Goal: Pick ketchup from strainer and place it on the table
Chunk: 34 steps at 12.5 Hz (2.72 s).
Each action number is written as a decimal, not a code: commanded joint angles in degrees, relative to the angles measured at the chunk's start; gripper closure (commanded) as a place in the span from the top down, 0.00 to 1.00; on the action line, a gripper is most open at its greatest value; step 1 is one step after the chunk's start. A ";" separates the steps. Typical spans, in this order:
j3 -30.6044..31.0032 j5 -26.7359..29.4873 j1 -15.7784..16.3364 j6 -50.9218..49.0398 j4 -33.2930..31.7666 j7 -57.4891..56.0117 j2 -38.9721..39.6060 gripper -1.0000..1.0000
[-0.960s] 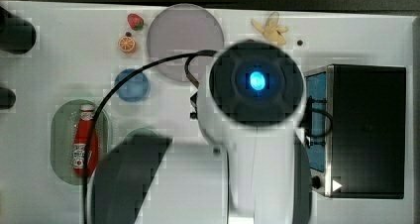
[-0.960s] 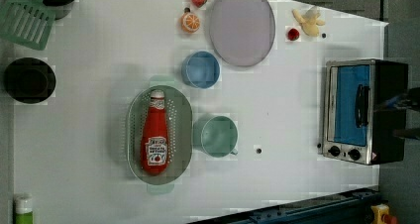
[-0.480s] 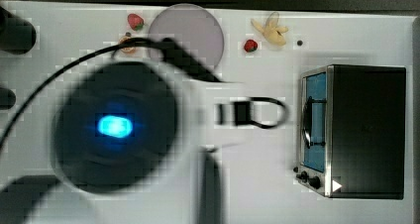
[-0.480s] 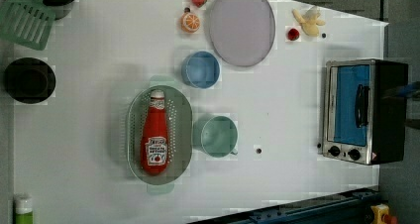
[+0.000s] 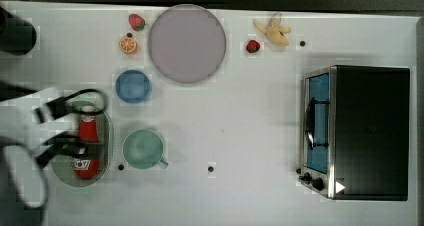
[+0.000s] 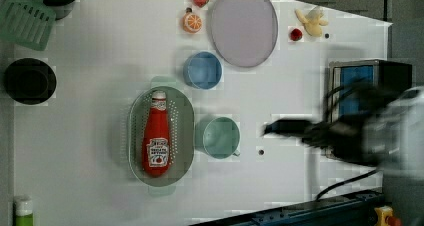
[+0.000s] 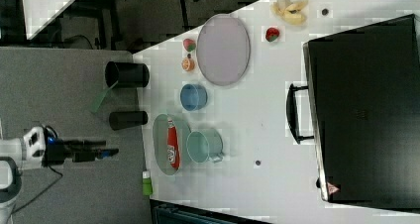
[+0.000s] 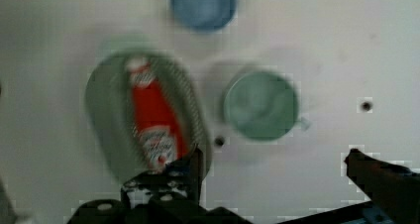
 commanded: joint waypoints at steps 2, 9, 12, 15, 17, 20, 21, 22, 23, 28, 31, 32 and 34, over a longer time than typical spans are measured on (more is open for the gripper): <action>5.54 -0.54 0.60 8.15 -3.00 2.40 2.81 1.00; 9.61 -7.36 1.28 35.44 -19.46 5.29 10.78 1.00; 9.53 -10.83 2.01 44.06 -23.57 7.86 15.77 1.00; 9.25 -13.41 2.34 48.36 -23.89 11.49 22.18 1.00; 8.71 -17.29 2.42 48.90 -23.65 14.57 25.86 1.00; 6.74 -23.35 3.22 52.19 -22.78 16.95 30.39 1.00; 5.88 -25.11 3.78 52.53 -22.23 17.57 31.76 1.00; 5.02 -26.65 4.46 52.57 -21.45 18.19 33.09 1.00; 4.08 -27.75 5.28 52.55 -20.73 19.35 34.28 1.00; 1.15 -29.11 8.67 52.85 -17.98 21.18 37.59 0.60; 2.29 -28.55 7.90 52.64 -18.43 21.18 34.89 0.60; 3.60 -28.05 7.07 52.53 -18.74 21.18 33.14 0.60; 7.23 -24.15 4.55 51.60 -19.26 21.18 28.54 0.60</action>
